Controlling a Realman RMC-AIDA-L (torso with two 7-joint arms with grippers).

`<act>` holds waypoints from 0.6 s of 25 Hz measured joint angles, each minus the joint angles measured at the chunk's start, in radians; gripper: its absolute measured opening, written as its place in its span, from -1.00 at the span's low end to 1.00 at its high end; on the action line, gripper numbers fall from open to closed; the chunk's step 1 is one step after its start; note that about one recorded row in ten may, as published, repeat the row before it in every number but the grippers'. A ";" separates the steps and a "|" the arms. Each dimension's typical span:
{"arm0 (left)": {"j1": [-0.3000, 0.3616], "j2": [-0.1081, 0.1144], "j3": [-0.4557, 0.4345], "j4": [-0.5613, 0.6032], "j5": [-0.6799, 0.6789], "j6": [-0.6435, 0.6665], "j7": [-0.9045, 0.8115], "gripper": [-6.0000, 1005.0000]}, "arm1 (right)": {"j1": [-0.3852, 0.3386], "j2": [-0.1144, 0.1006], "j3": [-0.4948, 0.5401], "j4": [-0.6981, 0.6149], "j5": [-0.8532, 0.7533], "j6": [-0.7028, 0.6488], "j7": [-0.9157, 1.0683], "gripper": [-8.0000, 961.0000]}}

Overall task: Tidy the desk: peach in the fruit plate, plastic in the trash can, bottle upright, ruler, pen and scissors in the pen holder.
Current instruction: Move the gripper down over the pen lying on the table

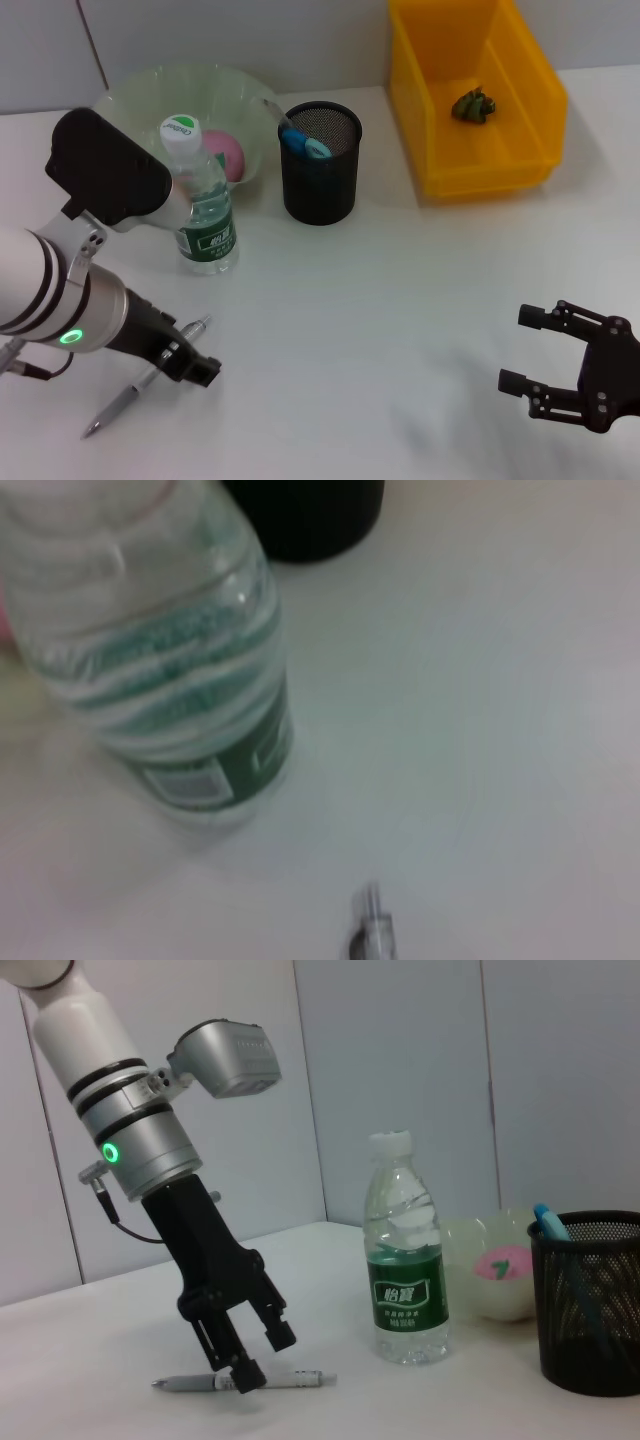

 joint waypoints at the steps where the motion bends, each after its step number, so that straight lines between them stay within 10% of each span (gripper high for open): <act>1: 0.000 0.000 0.000 0.001 0.005 0.009 -0.001 0.48 | 0.000 0.000 0.000 0.001 0.000 0.002 0.000 0.71; 15: -0.003 0.000 -0.005 0.021 0.106 0.135 -0.045 0.45 | 0.001 0.001 -0.008 0.013 0.000 0.023 -0.002 0.71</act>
